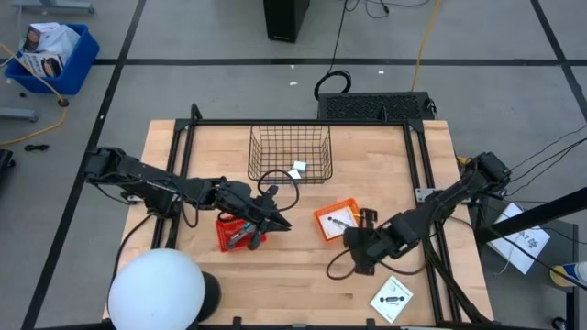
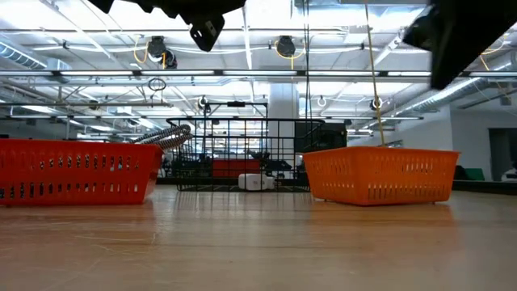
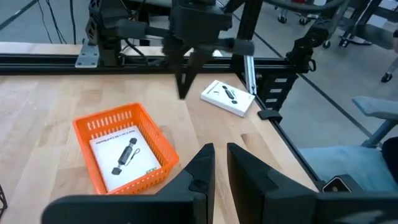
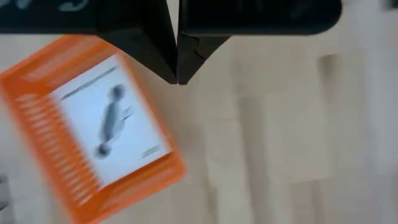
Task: Pick and place items into bin
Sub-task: Put the card reader box into the orange basket
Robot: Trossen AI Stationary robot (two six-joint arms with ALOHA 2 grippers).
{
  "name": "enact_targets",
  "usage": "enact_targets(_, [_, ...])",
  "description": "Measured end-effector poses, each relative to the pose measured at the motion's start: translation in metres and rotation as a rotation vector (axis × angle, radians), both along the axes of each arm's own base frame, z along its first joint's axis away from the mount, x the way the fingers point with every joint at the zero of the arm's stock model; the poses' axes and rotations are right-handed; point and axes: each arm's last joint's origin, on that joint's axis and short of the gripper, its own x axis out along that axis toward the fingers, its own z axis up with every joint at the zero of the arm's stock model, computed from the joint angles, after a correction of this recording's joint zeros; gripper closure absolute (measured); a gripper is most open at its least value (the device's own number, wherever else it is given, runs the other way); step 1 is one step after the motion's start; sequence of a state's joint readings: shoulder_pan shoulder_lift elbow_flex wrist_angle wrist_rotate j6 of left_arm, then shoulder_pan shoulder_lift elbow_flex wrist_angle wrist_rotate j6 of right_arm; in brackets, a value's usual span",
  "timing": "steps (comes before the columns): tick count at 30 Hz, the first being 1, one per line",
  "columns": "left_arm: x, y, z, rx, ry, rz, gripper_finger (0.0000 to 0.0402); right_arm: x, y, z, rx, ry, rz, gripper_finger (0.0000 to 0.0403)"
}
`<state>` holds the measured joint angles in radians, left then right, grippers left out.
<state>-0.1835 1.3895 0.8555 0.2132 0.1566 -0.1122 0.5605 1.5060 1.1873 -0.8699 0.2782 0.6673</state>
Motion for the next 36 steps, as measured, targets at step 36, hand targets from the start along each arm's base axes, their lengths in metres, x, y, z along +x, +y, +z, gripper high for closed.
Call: enact_targets(36, [0.02,-0.004,-0.012,-0.069,-0.073,0.005,0.0355,-0.092,0.069,-0.091,0.63,0.349,-0.458,0.0403])
